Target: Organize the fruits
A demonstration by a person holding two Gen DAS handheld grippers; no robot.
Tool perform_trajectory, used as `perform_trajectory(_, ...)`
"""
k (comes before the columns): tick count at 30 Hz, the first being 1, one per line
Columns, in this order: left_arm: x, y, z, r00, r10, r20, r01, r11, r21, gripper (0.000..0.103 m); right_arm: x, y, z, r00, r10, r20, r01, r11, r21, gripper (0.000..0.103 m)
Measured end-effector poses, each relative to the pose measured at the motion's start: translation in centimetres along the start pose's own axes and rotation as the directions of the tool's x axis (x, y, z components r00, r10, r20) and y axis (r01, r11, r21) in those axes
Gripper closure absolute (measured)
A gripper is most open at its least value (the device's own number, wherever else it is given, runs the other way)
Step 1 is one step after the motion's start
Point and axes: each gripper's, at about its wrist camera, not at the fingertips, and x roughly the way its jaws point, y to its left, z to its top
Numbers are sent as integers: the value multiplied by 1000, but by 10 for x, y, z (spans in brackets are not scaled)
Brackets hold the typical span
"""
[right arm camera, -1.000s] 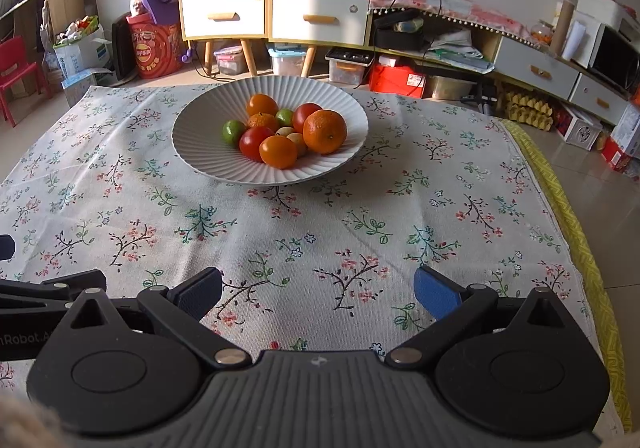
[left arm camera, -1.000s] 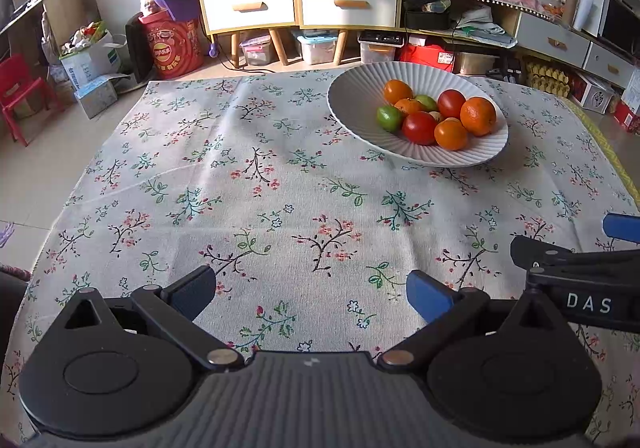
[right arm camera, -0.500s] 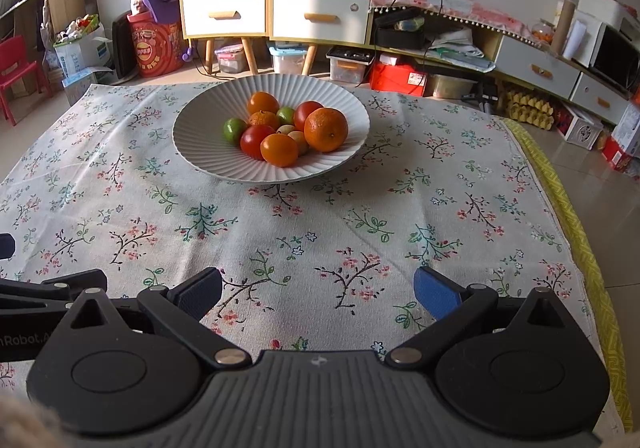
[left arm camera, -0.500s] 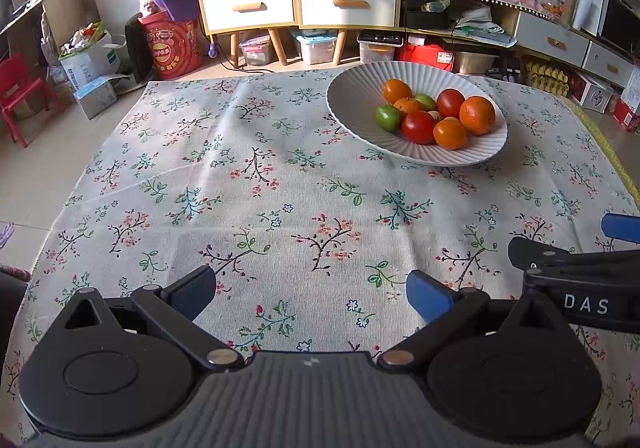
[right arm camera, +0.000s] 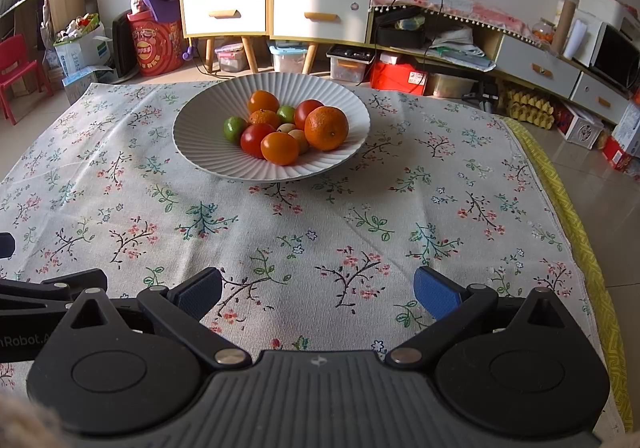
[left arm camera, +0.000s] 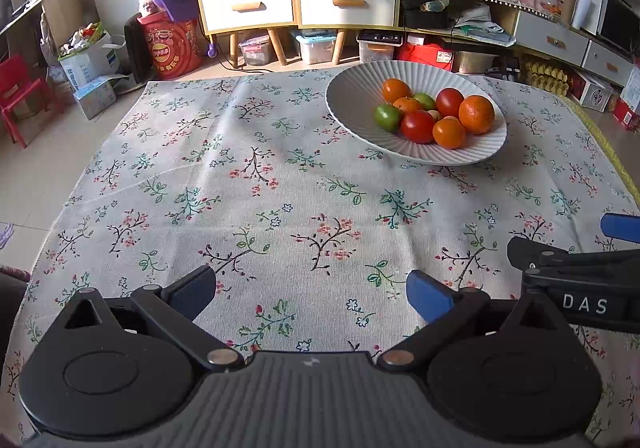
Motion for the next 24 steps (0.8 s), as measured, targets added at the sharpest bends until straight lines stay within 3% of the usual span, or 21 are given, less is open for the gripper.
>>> perform_trajectory(24, 0, -1, 0, 1000, -1, 1, 1, 1000, 2, 3, 1, 1, -3, 1000, 3, -3, -3, 1000, 2, 1)
